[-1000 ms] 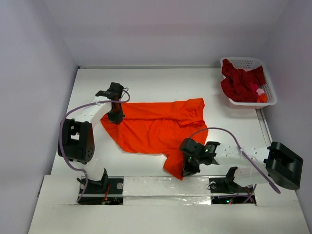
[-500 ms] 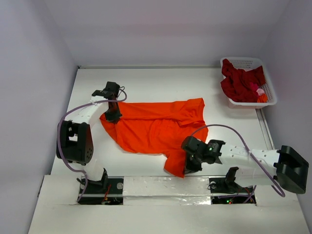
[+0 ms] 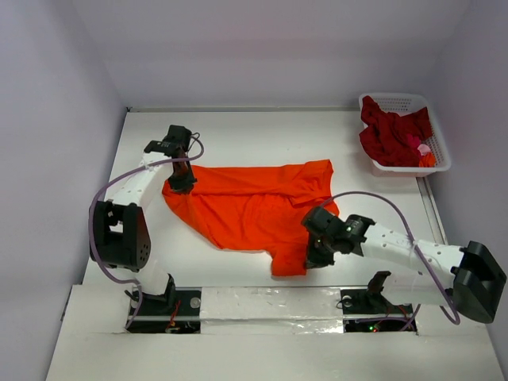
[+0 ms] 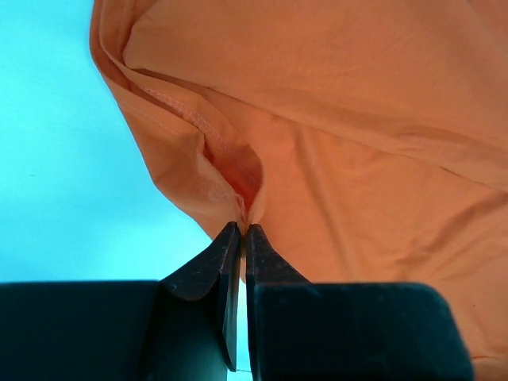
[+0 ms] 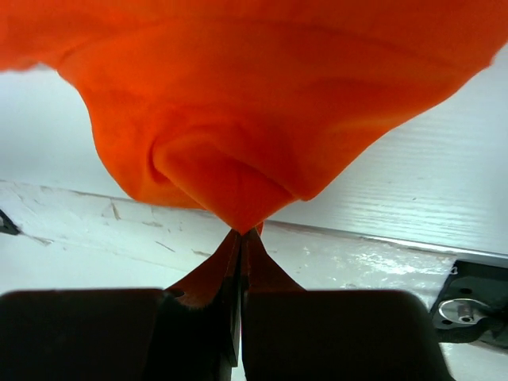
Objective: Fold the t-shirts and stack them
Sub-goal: Fold the tshirt
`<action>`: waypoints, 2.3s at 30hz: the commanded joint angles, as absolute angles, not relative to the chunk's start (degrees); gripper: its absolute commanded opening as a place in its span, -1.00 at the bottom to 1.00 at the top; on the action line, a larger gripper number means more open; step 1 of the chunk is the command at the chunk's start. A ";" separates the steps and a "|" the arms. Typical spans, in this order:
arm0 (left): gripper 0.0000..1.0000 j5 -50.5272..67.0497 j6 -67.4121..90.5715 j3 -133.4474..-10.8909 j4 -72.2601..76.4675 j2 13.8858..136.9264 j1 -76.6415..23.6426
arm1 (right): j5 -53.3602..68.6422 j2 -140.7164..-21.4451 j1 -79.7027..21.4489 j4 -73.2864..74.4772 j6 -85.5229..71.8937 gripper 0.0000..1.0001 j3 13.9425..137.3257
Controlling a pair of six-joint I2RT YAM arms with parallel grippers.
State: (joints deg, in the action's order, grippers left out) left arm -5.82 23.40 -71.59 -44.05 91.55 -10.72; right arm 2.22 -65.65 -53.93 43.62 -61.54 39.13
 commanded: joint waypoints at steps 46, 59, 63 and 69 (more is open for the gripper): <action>-1.00 -4.66 23.11 -82.26 -47.64 91.32 -1.85 | 1.32 -77.60 -22.33 47.55 -35.07 -1.00 57.47; -1.00 -4.31 23.38 -83.14 -47.46 92.81 -1.32 | 0.70 -80.86 -18.11 47.99 -31.12 -1.00 60.91; -1.00 -4.22 23.55 -83.14 -47.29 93.16 -0.79 | 0.53 -82.09 -17.49 48.08 -30.50 -1.00 62.14; -1.00 -3.25 24.17 -82.18 -46.76 93.52 0.35 | 0.44 -84.90 -15.83 48.34 -29.45 -1.00 65.56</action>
State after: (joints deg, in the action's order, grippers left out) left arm -4.03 23.49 -80.75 -47.31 93.67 -0.40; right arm 1.63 -84.05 -17.04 48.01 -31.14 62.06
